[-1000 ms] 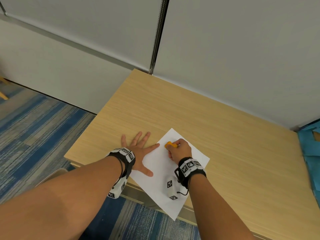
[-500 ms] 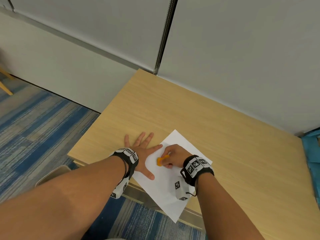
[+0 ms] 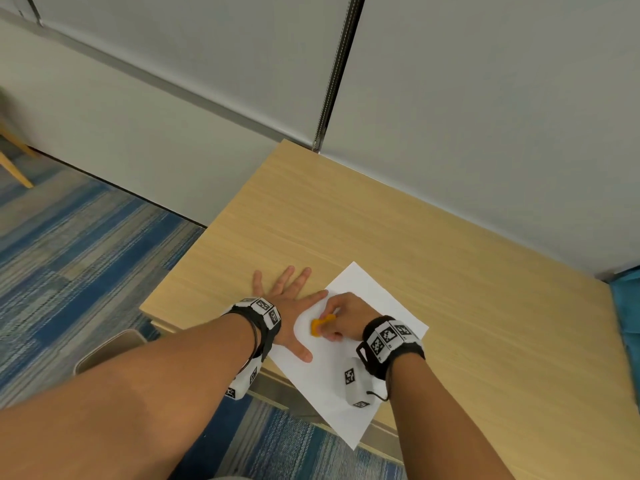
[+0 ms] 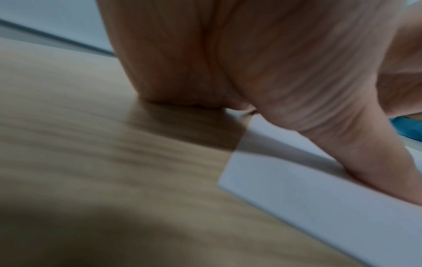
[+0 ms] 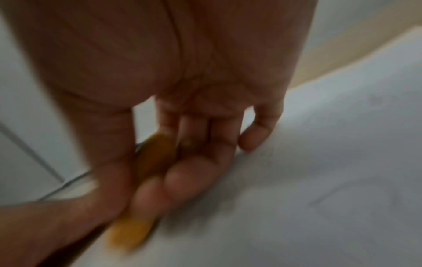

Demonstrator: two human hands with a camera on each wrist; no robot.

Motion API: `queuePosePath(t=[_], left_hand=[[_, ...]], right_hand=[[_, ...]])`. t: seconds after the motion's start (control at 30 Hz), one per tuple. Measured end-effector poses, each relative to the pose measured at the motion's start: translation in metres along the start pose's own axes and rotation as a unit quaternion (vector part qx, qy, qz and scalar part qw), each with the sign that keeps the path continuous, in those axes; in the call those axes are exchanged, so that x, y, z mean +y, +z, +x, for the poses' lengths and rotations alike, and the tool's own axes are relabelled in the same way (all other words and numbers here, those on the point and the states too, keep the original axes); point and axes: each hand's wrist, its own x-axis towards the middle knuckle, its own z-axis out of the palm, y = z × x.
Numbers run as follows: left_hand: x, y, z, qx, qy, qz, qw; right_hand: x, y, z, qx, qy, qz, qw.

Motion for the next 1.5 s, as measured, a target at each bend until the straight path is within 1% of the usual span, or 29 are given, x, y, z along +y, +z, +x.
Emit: queuePosePath(t=[0.03, 0.07, 0.13, 0.17, 0.2, 0.27, 0.3, 0.33, 0.37, 0.43, 0.47, 0.5, 0.57, 0.6, 0.63, 0.7, 0.73, 0.77, 0.83, 0.87, 0.9, 0.97, 1.03, 1.1, 1.2, 1.3, 1.4, 1.47, 1.5], left_hand=[[0.000, 0.000, 0.000, -0.002, 0.000, 0.001, 1.000], [0.000, -0.001, 0.000, -0.003, 0.000, 0.002, 1.000], [0.001, -0.002, 0.001, -0.004, 0.002, 0.005, 1.000], [0.001, -0.002, 0.000, -0.005, 0.003, 0.004, 1.000], [0.002, -0.002, 0.000, -0.005, 0.002, 0.004, 1.000], [0.001, -0.001, -0.001, -0.005, -0.002, 0.006, 1.000], [0.001, -0.001, -0.001, -0.005, -0.003, 0.008, 1.000], [0.001, -0.001, 0.000, -0.004, -0.003, 0.008, 1.000], [0.001, -0.001, 0.001, -0.002, -0.002, 0.007, 1.000], [0.001, -0.001, 0.001, -0.002, 0.001, 0.004, 1.000], [0.002, -0.002, 0.001, -0.004, 0.001, 0.001, 1.000], [0.002, -0.002, 0.000, -0.005, -0.001, 0.001, 1.000], [0.000, -0.001, 0.000, -0.004, -0.002, 0.006, 1.000], [0.000, -0.001, 0.000, -0.004, -0.002, 0.007, 1.000], [0.000, -0.001, 0.000, -0.005, -0.002, 0.006, 1.000], [0.001, -0.001, 0.000, -0.009, 0.001, 0.003, 1.000], [0.002, -0.001, 0.001, -0.011, 0.002, 0.003, 1.000], [0.003, -0.002, 0.002, -0.011, 0.001, 0.005, 1.000], [0.001, -0.003, 0.000, -0.013, -0.007, 0.016, 1.000], [0.002, -0.004, -0.001, -0.015, -0.009, 0.021, 1.000], [0.001, -0.005, -0.002, -0.018, -0.009, 0.024, 1.000], [0.002, -0.006, 0.000, -0.022, -0.001, 0.026, 0.999], [0.000, -0.006, 0.002, -0.024, 0.003, 0.015, 1.000], [-0.003, -0.007, 0.002, -0.022, 0.007, -0.002, 1.000], [-0.004, -0.007, 0.003, -0.003, 0.019, -0.033, 0.999], [-0.003, -0.001, 0.001, 0.045, 0.014, -0.053, 0.998], [-0.003, 0.003, 0.001, 0.083, 0.014, -0.055, 0.995], [-0.003, 0.003, -0.001, 0.073, 0.011, -0.057, 0.996], [-0.001, 0.003, -0.001, 0.061, 0.010, -0.048, 0.997]], right_hand=[[-0.002, -0.001, -0.004, -0.017, 0.001, -0.012, 1.000], [-0.002, -0.002, -0.003, 0.018, 0.006, -0.014, 1.000], [0.004, -0.003, 0.004, 0.192, 0.022, 0.016, 0.981], [0.005, -0.004, 0.004, 0.234, 0.027, 0.027, 0.972], [0.005, -0.005, 0.005, 0.209, 0.021, 0.026, 0.977], [0.000, -0.007, -0.002, 0.027, 0.003, -0.001, 1.000], [-0.002, -0.009, -0.006, -0.043, 0.003, -0.009, 0.999], [-0.003, -0.010, -0.008, -0.049, 0.003, -0.006, 0.999], [0.000, -0.009, -0.005, -0.005, 0.007, 0.005, 1.000], [0.005, -0.003, 0.003, 0.162, 0.013, 0.035, 0.986], [0.004, -0.002, 0.003, 0.196, 0.014, 0.038, 0.980], [0.005, -0.002, 0.005, 0.174, 0.006, 0.029, 0.984], [0.000, -0.005, -0.001, 0.020, -0.003, -0.013, 1.000], [-0.003, -0.007, -0.006, -0.019, -0.001, -0.030, 0.999], [0.001, -0.008, -0.003, -0.011, -0.004, -0.034, 0.999], [0.011, -0.005, 0.004, 0.116, -0.008, -0.009, 0.993], [0.014, -0.004, 0.005, 0.159, -0.005, 0.001, 0.987], [0.015, -0.004, 0.006, 0.143, -0.009, 0.004, 0.990], [0.010, -0.003, 0.000, -0.005, -0.011, -0.036, 0.999], [0.006, -0.005, -0.007, -0.041, -0.006, -0.055, 0.998], [0.005, -0.006, -0.008, -0.023, -0.007, -0.050, 0.998], [0.014, -0.008, -0.006, 0.098, -0.005, 0.031, 0.995], [0.023, -0.008, -0.005, 0.167, 0.005, 0.119, 0.979], [0.029, -0.005, -0.006, 0.183, 0.018, 0.155, 0.971], [0.035, -0.002, -0.015, 0.254, 0.052, 0.182, 0.949], [0.044, 0.003, -0.016, 0.311, 0.079, 0.283, 0.904], [0.048, 0.006, -0.015, 0.335, 0.092, 0.388, 0.853], [0.044, 0.007, -0.015, 0.333, 0.090, 0.409, 0.845], [0.040, 0.006, -0.016, 0.323, 0.082, 0.398, 0.855]])
